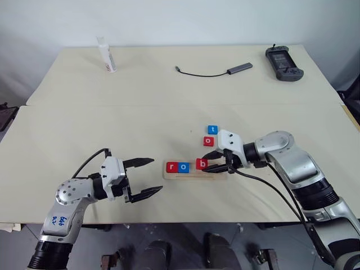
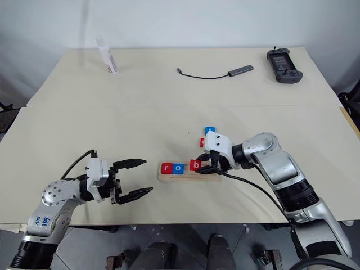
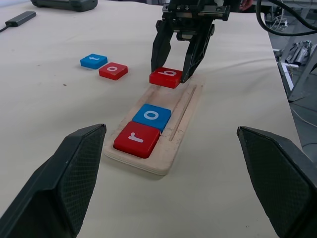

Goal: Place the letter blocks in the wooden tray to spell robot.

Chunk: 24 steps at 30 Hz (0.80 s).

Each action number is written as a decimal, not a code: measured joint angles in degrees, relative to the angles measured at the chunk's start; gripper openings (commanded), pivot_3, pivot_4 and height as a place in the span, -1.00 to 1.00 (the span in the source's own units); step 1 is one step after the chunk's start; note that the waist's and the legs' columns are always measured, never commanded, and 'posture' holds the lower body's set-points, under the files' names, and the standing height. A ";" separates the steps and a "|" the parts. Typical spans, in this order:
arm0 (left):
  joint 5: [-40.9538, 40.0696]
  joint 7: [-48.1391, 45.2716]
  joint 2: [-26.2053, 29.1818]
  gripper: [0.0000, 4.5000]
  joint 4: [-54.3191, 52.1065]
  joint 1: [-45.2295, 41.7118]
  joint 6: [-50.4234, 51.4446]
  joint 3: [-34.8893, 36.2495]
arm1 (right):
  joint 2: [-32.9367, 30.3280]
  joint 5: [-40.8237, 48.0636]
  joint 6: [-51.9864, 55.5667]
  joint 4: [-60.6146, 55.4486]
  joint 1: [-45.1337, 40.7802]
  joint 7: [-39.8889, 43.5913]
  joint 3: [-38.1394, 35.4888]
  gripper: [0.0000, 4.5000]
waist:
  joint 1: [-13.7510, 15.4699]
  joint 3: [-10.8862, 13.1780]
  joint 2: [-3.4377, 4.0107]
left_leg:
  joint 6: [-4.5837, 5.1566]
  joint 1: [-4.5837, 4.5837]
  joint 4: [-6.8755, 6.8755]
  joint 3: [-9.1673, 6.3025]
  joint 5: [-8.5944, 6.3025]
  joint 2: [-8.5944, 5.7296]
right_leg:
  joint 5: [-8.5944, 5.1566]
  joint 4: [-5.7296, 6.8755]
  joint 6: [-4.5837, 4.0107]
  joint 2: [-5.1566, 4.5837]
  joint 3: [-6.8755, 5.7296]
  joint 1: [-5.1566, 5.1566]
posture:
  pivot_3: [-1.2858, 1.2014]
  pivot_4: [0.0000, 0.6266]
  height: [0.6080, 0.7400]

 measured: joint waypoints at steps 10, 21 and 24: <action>0.01 1.10 0.00 1.00 -0.59 0.06 0.00 0.00 | 1.82 -0.33 0.39 0.08 -0.17 -1.04 2.06 -0.01 | -0.06 0.00 0.00 | -0.01 0.00 0.00 0.01 0.00 0.01 | 0.00 0.02 0.00 0.01 0.00 -0.01 | 0.03 -0.52 1.00; 0.03 1.08 -0.46 1.00 -0.61 -0.25 -0.02 -0.10 | -0.39 0.63 1.11 -2.14 0.18 -2.12 -0.13 0.99 | -0.02 0.00 0.00 | -0.01 0.00 -0.01 0.00 0.00 0.01 | 0.00 0.01 0.00 0.01 0.00 0.00 | 0.03 -0.52 1.00; 0.05 0.94 -0.47 1.00 -0.42 -1.06 -0.17 -0.12 | -2.38 1.46 1.59 -4.27 2.24 -2.74 -2.84 0.69 | 0.12 0.00 0.00 | 0.00 0.00 0.00 -0.01 -0.01 0.00 | 0.00 0.00 0.00 0.01 -0.02 0.02 | 0.03 -0.52 1.00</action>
